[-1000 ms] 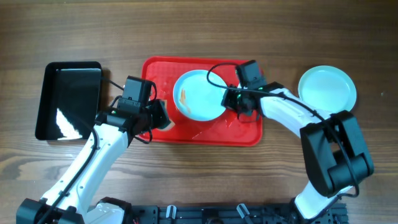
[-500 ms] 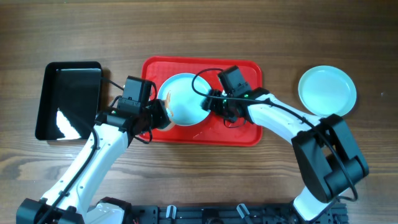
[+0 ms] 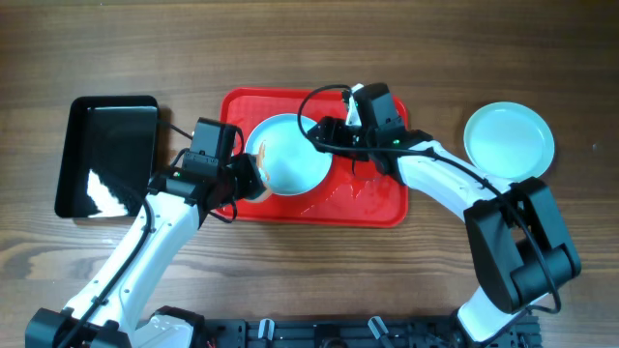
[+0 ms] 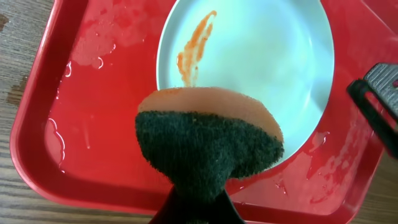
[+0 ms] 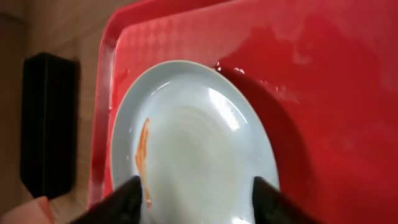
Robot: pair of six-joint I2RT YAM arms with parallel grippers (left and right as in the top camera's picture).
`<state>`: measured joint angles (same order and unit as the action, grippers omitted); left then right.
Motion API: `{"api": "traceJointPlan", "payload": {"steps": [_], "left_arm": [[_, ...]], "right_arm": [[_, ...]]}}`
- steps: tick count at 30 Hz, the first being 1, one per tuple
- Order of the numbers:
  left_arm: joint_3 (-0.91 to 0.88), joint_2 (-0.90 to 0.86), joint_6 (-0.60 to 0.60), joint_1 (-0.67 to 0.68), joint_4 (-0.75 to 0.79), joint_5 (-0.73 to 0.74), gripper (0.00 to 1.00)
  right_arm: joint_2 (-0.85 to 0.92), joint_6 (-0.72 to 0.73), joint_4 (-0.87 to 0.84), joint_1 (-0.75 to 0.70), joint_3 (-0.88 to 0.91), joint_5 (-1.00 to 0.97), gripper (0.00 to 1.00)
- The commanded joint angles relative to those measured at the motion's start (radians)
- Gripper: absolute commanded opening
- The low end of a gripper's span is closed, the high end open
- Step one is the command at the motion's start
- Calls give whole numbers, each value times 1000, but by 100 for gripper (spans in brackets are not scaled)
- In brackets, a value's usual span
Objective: Clean dirty plates on tray and stack at the side
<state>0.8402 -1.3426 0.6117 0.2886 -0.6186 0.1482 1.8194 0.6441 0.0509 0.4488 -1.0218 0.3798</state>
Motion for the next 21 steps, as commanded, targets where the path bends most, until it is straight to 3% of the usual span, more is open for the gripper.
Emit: {"api": "traceJointPlan", "payload": {"steps": [1,5,17,18,21], "left_arm": [[-6,-8,-2,2,5,8,4],[-5,-29,-2,2,2,8,4],[-5,-47,-2,2,24,8,4],[-6,-47,-2,2,24,8,4],[-6,-47,-2,2,24,8,4]], "right_arm": [[12,-45,30,18,-1,-131,48],[37,-36,35,19,-1,-220,50],[136,-39,15,54,-1,-228,50],[140,-37,11,55,-1,-228,47],[148,-12,6,57,-1,-228,22]]}}
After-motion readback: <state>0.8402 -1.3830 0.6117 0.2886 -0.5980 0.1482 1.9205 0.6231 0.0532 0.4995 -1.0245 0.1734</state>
